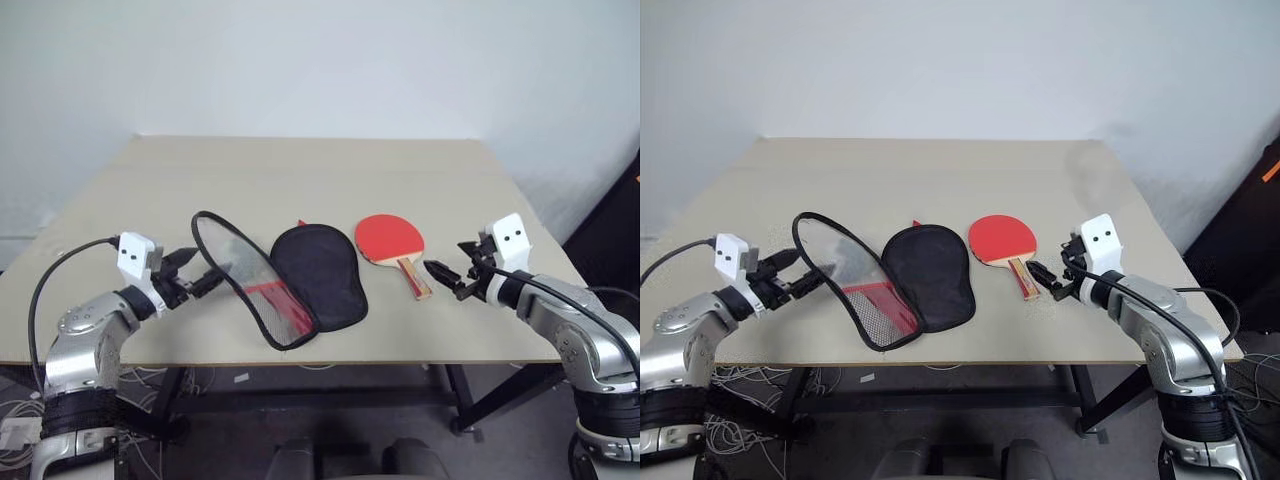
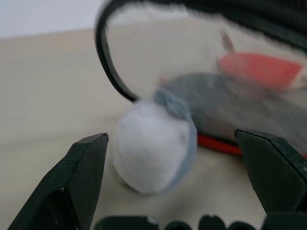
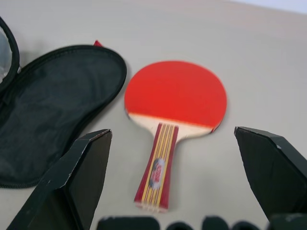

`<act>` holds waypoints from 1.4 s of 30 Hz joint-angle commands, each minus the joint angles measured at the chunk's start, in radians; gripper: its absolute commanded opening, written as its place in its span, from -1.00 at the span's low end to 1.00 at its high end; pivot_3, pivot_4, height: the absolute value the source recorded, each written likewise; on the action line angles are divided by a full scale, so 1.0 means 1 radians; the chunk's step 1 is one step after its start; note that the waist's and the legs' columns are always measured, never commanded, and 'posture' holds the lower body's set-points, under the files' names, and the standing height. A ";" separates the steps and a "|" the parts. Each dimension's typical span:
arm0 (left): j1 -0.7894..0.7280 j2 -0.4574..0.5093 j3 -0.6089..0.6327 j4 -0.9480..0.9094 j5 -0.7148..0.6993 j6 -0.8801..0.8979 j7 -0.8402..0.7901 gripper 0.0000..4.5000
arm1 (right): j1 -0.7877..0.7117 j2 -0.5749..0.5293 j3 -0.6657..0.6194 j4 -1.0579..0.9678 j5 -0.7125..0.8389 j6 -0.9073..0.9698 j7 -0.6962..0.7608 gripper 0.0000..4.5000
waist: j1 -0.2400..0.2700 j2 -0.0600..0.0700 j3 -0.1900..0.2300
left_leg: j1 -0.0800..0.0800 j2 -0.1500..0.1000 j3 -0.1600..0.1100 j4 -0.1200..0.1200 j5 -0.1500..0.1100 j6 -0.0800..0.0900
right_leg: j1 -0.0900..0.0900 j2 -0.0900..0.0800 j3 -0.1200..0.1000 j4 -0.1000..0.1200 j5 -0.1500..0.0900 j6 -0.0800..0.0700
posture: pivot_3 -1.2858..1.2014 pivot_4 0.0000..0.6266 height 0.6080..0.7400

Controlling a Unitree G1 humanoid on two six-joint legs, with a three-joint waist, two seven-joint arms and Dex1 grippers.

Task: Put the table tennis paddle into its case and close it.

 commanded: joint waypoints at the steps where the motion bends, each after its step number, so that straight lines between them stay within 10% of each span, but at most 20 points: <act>1: -0.027 0.008 0.011 -0.041 -0.019 0.009 0.009 1.00 | -0.026 0.008 -0.022 -0.041 0.007 -0.002 -0.014 0.97 | 0.000 0.000 0.000 | 0.000 0.000 0.000 0.000 0.000 0.000 | 0.000 0.000 0.000 0.000 0.000 0.000 | 0.03 -1.00 1.00; 42: -0.060 0.055 -0.001 -0.019 -0.016 0.000 -0.056 1.00 | -0.233 0.153 0.059 0.325 -0.101 0.036 -0.110 0.97 | -0.002 0.000 0.000 | 0.000 0.000 0.000 0.000 0.000 0.000 | 0.000 0.000 0.000 0.000 0.001 -0.001 | 0.03 -1.00 1.00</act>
